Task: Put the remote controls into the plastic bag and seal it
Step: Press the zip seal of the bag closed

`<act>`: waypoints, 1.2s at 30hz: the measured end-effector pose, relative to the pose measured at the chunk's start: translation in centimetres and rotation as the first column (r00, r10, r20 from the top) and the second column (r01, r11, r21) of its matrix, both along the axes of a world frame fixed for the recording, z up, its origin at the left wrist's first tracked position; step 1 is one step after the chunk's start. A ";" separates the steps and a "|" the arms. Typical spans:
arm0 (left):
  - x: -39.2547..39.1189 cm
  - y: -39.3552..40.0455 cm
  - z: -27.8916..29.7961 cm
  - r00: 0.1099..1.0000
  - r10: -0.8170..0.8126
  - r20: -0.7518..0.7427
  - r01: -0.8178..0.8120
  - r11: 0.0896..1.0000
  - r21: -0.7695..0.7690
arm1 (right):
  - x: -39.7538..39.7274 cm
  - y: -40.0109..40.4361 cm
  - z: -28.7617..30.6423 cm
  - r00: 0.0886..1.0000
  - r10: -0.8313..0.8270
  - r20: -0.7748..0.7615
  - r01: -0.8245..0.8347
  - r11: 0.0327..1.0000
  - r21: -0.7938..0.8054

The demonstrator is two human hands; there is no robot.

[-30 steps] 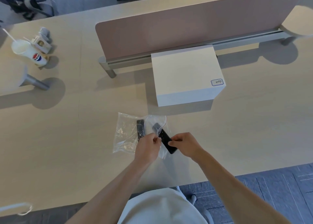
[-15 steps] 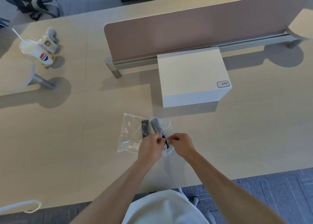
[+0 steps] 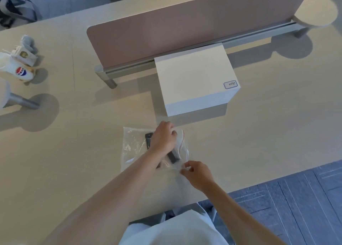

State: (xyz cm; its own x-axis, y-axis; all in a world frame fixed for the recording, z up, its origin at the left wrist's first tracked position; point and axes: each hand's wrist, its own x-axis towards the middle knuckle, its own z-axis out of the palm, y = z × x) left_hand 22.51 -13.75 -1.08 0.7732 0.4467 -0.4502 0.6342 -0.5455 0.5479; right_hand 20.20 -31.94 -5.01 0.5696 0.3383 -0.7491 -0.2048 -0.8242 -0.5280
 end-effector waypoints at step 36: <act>-7.5 3.1 7.3 0.907 0.190 0.377 -0.152 0.980 -0.129 | 5.5 -5.3 7.6 0.890 0.041 0.455 -0.060 0.998 0.026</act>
State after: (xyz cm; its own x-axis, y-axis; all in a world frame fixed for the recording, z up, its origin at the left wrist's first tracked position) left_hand 15.03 -10.69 6.24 0.8104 0.5578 -0.1795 0.4421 -0.3809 0.8121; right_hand 25.72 -37.22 2.59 0.8256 0.3991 -0.3988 0.1063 -0.8042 -0.5847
